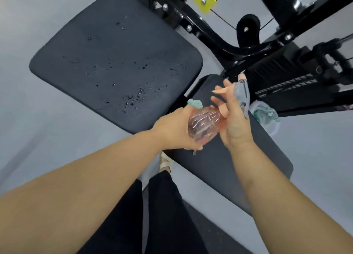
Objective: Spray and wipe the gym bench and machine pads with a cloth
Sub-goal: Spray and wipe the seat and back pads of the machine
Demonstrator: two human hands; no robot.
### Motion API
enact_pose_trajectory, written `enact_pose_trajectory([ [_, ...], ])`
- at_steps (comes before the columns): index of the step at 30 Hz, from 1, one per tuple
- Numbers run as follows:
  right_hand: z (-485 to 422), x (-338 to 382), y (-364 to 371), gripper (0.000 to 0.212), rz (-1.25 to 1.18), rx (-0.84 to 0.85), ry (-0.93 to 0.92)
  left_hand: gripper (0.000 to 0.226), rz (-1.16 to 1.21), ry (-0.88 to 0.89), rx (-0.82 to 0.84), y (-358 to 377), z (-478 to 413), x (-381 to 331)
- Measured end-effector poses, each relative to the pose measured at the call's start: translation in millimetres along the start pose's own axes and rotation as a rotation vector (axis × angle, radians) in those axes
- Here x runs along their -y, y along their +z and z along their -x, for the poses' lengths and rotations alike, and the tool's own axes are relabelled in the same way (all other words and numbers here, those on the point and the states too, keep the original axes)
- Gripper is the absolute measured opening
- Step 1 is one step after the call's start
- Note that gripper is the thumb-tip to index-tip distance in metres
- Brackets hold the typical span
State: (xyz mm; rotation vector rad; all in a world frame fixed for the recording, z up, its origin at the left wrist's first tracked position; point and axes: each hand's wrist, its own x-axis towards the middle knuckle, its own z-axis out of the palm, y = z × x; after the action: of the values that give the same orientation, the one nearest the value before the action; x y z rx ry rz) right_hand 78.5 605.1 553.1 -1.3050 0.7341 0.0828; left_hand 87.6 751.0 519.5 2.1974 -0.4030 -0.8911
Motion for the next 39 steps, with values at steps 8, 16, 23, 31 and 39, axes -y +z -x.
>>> enact_pose_trajectory([
  [8, -16.7, 2.9, -62.1, 0.089, 0.283, 0.2, 0.04, 0.085, -0.159, 0.175, -0.225, 18.2, -57.6, -41.4],
  [16, -82.5, 6.4, -65.6, 0.073, 0.541, -0.056, -0.119, 0.067, -0.24, -0.115, -0.236, 23.3, -89.6, -15.5],
  [23, -98.1, 1.7, -61.2, 0.037, 0.595, 0.013, -0.123, 0.084, -0.396, -0.049, -0.103, 51.9, -79.9, -6.9],
  [31, -99.0, -3.3, -67.9, 0.043, 0.562, 0.042, -0.11, 0.076, -0.612, -0.059, -0.077, 51.9, -85.6, -6.4],
  [39, -97.6, -9.3, -71.3, 0.047, 0.472, 0.011, -0.089, 0.036, -0.399, -0.051, -0.118, 51.4, -80.3, -6.7],
])
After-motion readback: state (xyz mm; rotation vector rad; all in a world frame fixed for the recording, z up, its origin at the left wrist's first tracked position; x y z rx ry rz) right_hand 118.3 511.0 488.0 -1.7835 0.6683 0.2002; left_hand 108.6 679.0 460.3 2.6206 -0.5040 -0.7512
